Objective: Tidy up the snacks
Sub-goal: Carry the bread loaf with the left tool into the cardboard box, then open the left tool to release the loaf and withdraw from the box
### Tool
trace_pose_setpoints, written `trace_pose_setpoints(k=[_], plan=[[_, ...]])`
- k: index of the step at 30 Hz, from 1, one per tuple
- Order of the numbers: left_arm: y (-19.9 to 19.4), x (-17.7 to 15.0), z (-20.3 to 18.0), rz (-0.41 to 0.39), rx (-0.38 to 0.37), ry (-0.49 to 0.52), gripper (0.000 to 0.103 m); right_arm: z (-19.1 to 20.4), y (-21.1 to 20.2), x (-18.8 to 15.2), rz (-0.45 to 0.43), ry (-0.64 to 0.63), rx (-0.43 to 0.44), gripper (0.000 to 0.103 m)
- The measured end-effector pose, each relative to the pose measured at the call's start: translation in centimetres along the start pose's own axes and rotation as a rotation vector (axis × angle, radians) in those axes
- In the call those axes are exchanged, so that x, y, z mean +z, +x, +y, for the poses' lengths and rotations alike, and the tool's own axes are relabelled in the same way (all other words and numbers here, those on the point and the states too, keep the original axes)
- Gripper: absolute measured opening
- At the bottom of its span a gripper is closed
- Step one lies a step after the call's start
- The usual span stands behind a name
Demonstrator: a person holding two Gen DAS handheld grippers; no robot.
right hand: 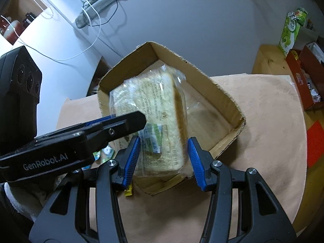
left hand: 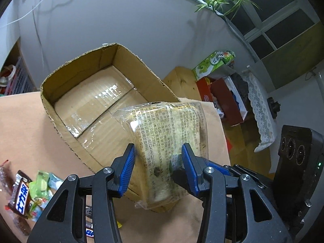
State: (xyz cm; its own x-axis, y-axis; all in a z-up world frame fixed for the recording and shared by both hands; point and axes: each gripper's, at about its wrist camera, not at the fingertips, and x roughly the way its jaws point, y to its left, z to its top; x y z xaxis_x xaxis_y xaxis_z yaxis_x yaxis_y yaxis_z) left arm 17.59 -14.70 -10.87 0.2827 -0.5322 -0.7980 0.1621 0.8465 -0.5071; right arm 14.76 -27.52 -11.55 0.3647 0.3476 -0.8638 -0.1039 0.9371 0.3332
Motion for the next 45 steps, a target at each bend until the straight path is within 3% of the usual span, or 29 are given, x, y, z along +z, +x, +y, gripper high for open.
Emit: trace_pose_setpoints(k=[4, 24, 33, 45], plan=[[0.1, -0.1, 0.1, 0.010, 0.030, 0.001, 0.044, -0.2, -0.2, 0.0, -0.011, -0.004, -0.038, 0.065], [-3.4, -0.7, 1.9, -0.051, 0.041, 0.005, 0.044, 2.1, -1.9, -1.1, -0.061, -0.079, -0.050, 0.066], [-8.8, -3.0, 6.7, -0.132, 0.099, -0.035, 0.044, 5.9, -2.0, -3.5, -0.052, -0.196, -0.031, 0.066], [-14.7, -10.5, 15.0, -0.175, 0.223, -0.184, 0.044, 9.1, -0.7, -8.0, 0.033, -0.262, 0.003, 0.066]])
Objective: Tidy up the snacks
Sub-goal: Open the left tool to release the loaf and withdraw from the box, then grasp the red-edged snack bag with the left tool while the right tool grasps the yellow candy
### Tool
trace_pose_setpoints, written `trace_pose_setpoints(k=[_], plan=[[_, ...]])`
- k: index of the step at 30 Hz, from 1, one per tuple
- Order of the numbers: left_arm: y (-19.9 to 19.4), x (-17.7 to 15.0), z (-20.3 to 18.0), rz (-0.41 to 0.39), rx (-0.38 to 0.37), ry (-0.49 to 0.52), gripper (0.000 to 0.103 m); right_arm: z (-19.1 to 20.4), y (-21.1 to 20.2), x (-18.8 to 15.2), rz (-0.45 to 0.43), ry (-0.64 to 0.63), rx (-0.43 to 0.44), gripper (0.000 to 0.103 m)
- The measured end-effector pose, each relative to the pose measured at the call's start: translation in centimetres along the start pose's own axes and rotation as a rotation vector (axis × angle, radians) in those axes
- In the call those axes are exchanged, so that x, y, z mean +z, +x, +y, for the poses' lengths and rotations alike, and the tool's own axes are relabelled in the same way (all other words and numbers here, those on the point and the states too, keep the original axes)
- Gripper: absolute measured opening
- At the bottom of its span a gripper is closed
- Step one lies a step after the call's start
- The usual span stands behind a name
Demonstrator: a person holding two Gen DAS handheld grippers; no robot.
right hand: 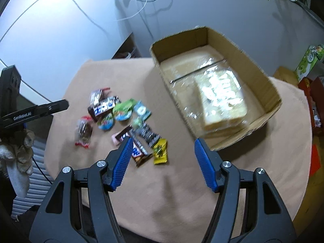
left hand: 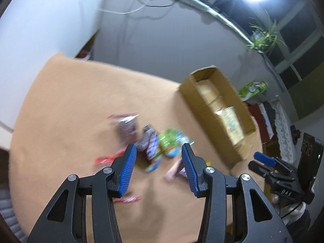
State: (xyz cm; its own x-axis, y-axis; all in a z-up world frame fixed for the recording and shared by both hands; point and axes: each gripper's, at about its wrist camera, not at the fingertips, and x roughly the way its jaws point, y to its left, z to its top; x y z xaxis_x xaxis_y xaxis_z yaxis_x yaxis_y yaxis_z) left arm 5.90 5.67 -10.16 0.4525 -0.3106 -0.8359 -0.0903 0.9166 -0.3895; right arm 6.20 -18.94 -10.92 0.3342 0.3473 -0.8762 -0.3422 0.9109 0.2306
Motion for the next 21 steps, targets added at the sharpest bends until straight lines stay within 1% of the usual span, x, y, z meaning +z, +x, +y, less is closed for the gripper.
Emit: trace_pose_setpoints(k=[2, 5, 9, 12, 13, 14, 15, 19, 21], plan=[[-0.4, -1.2, 1.2, 0.006, 0.019, -0.012, 0.044, 0.2, 0.7, -0.6, 0.020, -0.002, 0.000, 0.066], [-0.2, -2.9, 2.6, 0.045, 0.051, -0.018, 0.044, 0.1, 2.0, -1.5, 0.055, 0.013, -0.003, 0.066], [0.6, -4.6, 3.9, 0.086, 0.064, -0.059, 0.044, -0.1, 3.4, -2.2, 0.086, 0.032, -0.022, 0.066], [1.4, -4.9, 3.8, 0.095, 0.083, -0.053, 0.044, -0.4, 4.5, -2.5, 0.111, 0.051, -0.029, 0.066], [1.7, -5.1, 3.8, 0.100, 0.093, -0.048, 0.044, -0.4, 4.8, -2.5, 0.116, 0.055, -0.029, 0.064], [2.0, -5.1, 3.8, 0.106, 0.101, -0.044, 0.044, -0.4, 5.1, -2.6, 0.122, 0.056, -0.032, 0.059], [2.3, -5.1, 3.7, 0.111, 0.107, -0.041, 0.044, -0.3, 5.3, -2.5, 0.128, 0.055, -0.034, 0.057], [3.3, -4.9, 3.8, 0.115, 0.129, -0.036, 0.044, -0.2, 6.6, -2.2, 0.148, 0.048, -0.059, 0.057], [3.8, -4.8, 4.0, 0.120, 0.134, -0.039, 0.044, -0.1, 7.2, -1.9, 0.156, 0.050, -0.056, 0.057]])
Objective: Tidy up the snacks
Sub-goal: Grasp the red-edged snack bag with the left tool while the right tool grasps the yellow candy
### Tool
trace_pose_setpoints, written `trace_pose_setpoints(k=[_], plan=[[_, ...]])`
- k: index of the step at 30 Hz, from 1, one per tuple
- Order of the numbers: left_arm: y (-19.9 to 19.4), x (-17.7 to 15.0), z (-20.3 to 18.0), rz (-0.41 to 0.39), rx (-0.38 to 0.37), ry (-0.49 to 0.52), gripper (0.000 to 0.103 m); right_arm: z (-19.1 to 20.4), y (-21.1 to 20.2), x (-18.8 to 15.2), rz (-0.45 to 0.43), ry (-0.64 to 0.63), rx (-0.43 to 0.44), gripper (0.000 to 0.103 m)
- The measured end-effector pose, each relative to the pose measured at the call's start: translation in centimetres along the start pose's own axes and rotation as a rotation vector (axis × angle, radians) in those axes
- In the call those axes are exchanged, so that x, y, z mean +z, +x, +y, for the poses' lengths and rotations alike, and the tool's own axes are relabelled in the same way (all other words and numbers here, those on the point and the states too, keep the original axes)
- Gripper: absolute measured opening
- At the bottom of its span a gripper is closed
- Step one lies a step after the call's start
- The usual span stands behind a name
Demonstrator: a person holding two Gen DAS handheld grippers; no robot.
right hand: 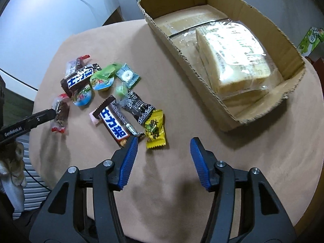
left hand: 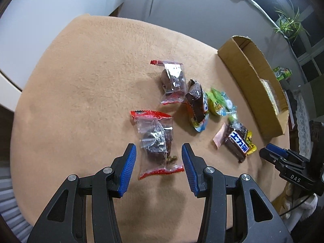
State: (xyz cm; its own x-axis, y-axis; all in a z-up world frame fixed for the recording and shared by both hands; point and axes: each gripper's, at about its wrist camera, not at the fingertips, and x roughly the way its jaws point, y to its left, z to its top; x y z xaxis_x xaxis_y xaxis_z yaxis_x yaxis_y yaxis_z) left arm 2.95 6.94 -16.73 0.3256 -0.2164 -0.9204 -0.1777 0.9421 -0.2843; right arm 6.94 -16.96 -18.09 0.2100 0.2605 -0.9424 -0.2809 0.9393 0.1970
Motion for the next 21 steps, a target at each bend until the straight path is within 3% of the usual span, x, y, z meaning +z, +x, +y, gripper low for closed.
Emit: trace_pose_setpoints(k=[3, 5, 16, 21], plan=[[0.7, 0.0, 0.0, 0.010, 0.014, 0.006, 0.044, 0.4, 1.1, 0.5, 0.016, -0.013, -0.018, 0.056], [1.3, 0.1, 0.0, 0.020, 0.019, 0.004, 0.044, 0.7, 1.9, 0.8, 0.034, -0.023, -0.031, 0.047], [3.1, 0.6, -1.0, 0.043, 0.017, 0.018, 0.044, 2.5, 3.8, 1.4, 0.059, -0.102, -0.095, 0.046], [3.3, 0.5, -1.3, 0.038, 0.037, 0.042, 0.044, 3.8, 4.4, 0.8, 0.062, -0.165, -0.140, 0.039]])
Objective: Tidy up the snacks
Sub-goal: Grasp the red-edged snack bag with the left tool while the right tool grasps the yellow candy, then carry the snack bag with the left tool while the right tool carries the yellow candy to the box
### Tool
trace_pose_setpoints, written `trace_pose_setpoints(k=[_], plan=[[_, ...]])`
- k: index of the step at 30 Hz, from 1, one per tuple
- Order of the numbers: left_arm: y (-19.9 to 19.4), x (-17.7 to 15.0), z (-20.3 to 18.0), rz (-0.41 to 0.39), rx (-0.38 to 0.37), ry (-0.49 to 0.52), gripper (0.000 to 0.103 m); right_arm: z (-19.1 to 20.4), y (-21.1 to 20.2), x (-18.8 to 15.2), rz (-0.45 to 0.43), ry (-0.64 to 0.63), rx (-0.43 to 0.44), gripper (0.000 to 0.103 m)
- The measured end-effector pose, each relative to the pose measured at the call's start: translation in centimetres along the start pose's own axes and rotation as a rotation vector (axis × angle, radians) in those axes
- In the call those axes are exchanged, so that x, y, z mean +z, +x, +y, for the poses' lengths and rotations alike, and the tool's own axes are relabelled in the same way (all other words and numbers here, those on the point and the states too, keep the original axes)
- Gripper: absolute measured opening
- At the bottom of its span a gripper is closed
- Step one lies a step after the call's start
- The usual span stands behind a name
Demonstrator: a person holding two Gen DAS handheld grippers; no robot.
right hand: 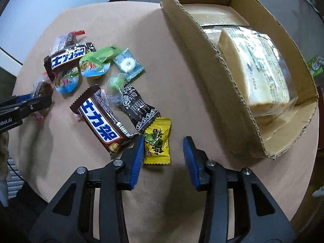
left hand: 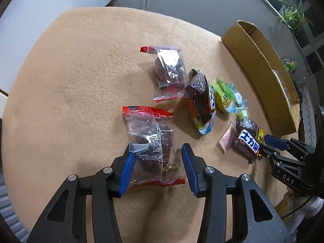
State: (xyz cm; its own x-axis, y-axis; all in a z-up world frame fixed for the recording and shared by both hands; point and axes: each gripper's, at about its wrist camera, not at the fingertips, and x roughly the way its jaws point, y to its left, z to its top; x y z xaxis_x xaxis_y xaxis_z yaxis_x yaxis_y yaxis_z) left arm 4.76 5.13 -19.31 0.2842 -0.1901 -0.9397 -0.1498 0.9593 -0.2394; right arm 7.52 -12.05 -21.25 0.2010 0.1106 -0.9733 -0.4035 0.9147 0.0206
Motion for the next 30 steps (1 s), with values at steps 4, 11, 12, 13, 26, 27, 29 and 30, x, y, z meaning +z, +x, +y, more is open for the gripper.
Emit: trace_pose_setpoints(k=[4, 11, 12, 13, 26, 27, 29, 30], plan=[[0.3, 0.1, 0.0, -0.006, -0.001, -0.001, 0.038, 0.8, 0.4, -0.1, 0.001, -0.005, -0.007, 0.025], [-0.1, -0.2, 0.5, -0.017, -0.001, -0.005, 0.035, 0.2, -0.2, -0.4, -0.005, 0.012, 0.012, 0.024], [-0.2, -0.4, 0.6, -0.018, -0.002, -0.006, 0.035, 0.1, -0.3, -0.5, -0.005, 0.017, 0.020, 0.024], [-0.4, -0.5, 0.6, -0.019, -0.003, -0.006, 0.034, -0.1, -0.4, -0.7, -0.005, 0.021, 0.026, 0.024], [-2.9, -1.6, 0.7, -0.050, -0.034, -0.026, 0.034, -2.4, -4.0, -2.6, -0.053, 0.098, 0.114, 0.024], [-3.2, -1.7, 0.7, -0.055, -0.039, -0.027, 0.034, -2.7, -4.4, -2.4, -0.060, 0.101, 0.118, 0.024], [-3.7, -1.6, 0.7, -0.063, -0.044, -0.025, 0.034, -3.3, -5.3, -2.3, -0.076, 0.104, 0.124, 0.024], [-4.1, -1.6, 0.5, -0.071, -0.047, -0.021, 0.034, -3.4, -5.8, -2.3, -0.084, 0.104, 0.125, 0.024]])
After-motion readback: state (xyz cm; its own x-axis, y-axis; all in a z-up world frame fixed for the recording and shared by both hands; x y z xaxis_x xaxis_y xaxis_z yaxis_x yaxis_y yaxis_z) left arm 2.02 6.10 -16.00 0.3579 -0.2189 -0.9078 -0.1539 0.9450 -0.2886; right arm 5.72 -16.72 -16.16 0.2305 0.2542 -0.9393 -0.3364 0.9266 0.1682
